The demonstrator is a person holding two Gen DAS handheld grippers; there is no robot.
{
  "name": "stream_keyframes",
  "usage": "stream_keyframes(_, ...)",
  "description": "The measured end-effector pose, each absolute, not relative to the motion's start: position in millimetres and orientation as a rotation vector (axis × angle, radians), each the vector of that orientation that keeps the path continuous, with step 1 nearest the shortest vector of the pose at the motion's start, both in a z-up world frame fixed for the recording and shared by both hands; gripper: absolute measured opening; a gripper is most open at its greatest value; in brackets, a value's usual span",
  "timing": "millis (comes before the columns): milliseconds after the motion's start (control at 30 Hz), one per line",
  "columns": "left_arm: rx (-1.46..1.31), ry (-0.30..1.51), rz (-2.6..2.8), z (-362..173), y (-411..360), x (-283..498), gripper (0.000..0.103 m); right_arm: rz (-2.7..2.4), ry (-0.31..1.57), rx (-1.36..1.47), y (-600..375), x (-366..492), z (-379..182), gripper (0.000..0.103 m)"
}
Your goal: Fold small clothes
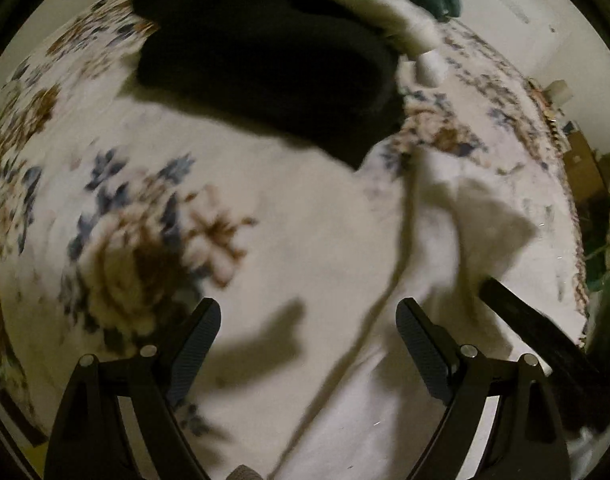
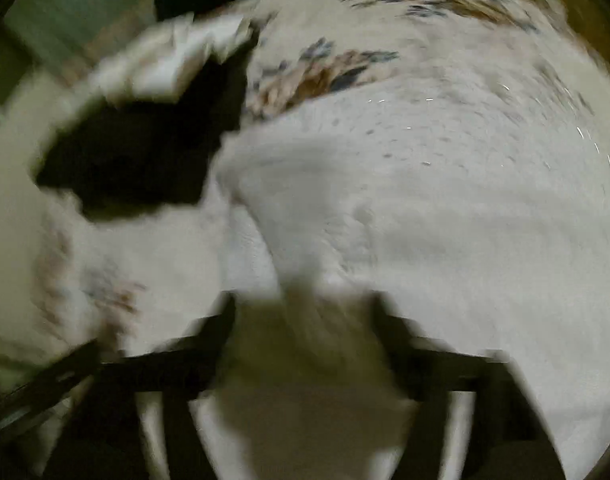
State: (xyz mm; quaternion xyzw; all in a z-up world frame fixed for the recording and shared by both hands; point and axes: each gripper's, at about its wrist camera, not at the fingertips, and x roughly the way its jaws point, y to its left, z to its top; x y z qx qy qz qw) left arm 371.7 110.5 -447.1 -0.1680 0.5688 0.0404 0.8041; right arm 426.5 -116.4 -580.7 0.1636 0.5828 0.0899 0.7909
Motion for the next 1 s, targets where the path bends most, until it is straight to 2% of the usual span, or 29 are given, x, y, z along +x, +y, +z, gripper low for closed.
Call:
stream_keyframes(200, -0.372, 1.213, -0.018, -446.4, 71.4, 417.6, 0.090, -0.077, 1.196, 0.640, -240.2, 362.0, -537.3, 0.084)
stream_keyframes(433, -0.368, 1.325, 0.009, -505.6, 44.0, 463.9, 0.089, -0.412, 1.134, 0.946, -385.3, 290.8, -558.4, 0.084)
stream_keyframes(467, -0.380, 1.329, 0.004, -511.3, 43.1, 463.9, 0.080, -0.442, 1.120, 1.013, -401.9, 281.8, -567.9, 0.084)
stream_keyframes(500, -0.392, 1.326, -0.012, -515.0, 42.1, 463.1, 0.059, -0.454, 1.107, 1.059, -411.4, 278.0, -573.6, 0.084)
stream_keyframes(567, -0.379, 1.308, -0.057, -514.0, 36.6, 459.4, 0.031, -0.448, 1.094, 1.150, -428.3, 272.3, -593.2, 0.082)
stream_keyframes(600, -0.347, 1.295, -0.065, -510.6, 31.8, 456.9, 0.026, -0.446, 1.092, 1.179, -436.4, 272.8, -596.2, 0.079)
stream_keyframes(633, -0.318, 1.275, -0.068, -505.8, 28.5, 454.4, 0.024, -0.439, 1.084, 1.210, -439.8, 271.2, -604.5, 0.057)
stream_keyframes(667, -0.291, 1.264, -0.066, -502.3, 25.6, 452.1, 0.023, -0.439, 1.089, 1.208, -440.8, 272.2, -608.5, 0.013)
stream_keyframes(833, -0.280, 1.277, -0.049, -506.6, 28.5, 450.4, 0.023, -0.569, 1.073, 1.107, -455.3, 255.6, -593.4, 0.009)
stream_keyframes(933, -0.295, 1.282, -0.045, -506.0, 25.8, 450.0, 0.024, -0.566, 1.147, 1.143, -472.6, 242.2, -605.7, 0.009)
stream_keyframes(1000, -0.310, 1.295, -0.046, -501.7, 25.6, 448.5, 0.026, -0.512, 1.168, 1.173, -477.6, 233.7, -609.5, 0.015)
